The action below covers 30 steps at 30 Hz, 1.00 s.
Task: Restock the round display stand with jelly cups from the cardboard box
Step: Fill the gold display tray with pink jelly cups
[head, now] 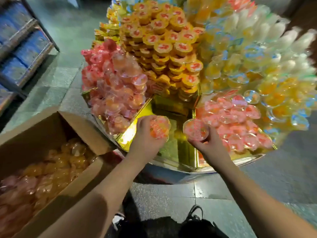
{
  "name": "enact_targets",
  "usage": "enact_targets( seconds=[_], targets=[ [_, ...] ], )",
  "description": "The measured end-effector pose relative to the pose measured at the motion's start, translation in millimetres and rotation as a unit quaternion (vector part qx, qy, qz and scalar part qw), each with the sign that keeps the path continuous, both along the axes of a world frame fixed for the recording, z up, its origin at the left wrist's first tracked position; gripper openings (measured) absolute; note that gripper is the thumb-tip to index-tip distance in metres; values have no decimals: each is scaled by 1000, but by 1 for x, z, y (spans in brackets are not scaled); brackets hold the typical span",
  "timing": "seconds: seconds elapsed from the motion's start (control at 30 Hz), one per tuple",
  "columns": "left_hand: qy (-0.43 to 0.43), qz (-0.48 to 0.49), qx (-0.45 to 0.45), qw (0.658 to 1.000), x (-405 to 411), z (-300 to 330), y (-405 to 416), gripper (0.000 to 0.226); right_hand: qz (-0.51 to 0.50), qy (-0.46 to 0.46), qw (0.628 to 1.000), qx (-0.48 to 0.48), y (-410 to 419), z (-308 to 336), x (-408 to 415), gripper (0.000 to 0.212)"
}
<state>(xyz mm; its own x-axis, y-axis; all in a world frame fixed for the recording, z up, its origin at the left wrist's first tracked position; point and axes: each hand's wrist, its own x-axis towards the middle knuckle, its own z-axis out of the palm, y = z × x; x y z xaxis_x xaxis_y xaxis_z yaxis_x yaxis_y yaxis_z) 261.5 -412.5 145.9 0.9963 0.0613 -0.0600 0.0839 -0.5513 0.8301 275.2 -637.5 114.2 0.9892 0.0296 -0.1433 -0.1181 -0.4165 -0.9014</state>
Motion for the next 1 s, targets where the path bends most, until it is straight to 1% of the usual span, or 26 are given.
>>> enact_targets(
  seconds=[0.1,0.2,0.27,0.33,0.4,0.43,0.5,0.53,0.67,0.8,0.87,1.0],
  targets=[
    [2,-15,-24,1000,15,-4,-87,59,-27,8,1000,-12,-79,-4,0,70],
    [6,-41,-19,999,26,-15,-164,63,-66,-8,998,-15,-147,-11,-1,68],
    [30,-70,2,997,32,-24,-205,66,-89,-2,996,-14,-185,-19,-2,66],
    [32,-84,34,995,39,-35,-238,66,-106,6,994,-20,-218,-30,0,66],
    [21,-93,66,993,47,-47,-265,56,-122,13,992,-17,-246,-38,5,65],
    [21,-101,82,991,51,-52,-276,52,-130,16,991,-17,-257,-42,9,61],
    [30,-117,119,985,59,-60,-295,51,-150,16,988,-14,-273,-48,17,46],
    [25,-125,141,982,64,-63,-303,51,-162,17,987,-16,-281,-53,23,45],
    [4,-148,191,970,79,-77,-330,47,-174,28,984,-24,-299,-70,45,54],
    [16,-155,235,959,92,-90,-348,58,-164,33,985,-43,-305,-84,69,70],
    [20,-151,251,956,97,-97,-352,57,-152,35,986,-57,-305,-90,79,71],
    [13,-141,272,952,104,-111,-359,48,-151,35,986,-62,-308,-100,94,67]
  ],
)
